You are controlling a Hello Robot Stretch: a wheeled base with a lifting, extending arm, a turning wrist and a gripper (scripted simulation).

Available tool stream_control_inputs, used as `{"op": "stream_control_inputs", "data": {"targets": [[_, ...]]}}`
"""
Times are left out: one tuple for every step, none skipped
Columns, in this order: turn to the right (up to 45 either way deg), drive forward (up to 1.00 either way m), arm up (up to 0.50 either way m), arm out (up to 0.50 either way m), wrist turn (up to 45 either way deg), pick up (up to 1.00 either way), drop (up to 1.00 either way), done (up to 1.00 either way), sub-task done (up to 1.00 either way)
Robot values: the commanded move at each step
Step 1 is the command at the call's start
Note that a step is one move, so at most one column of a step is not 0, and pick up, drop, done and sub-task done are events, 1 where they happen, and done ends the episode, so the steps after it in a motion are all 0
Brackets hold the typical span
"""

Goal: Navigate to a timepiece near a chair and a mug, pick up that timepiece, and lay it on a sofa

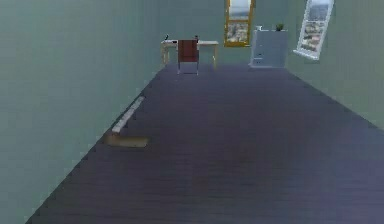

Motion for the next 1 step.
{"op": "stream_control_inputs", "data": {"targets": [[0.0,1.00,0.00,0.00,0.0,0.00,0.00,0.00,0.00]]}}
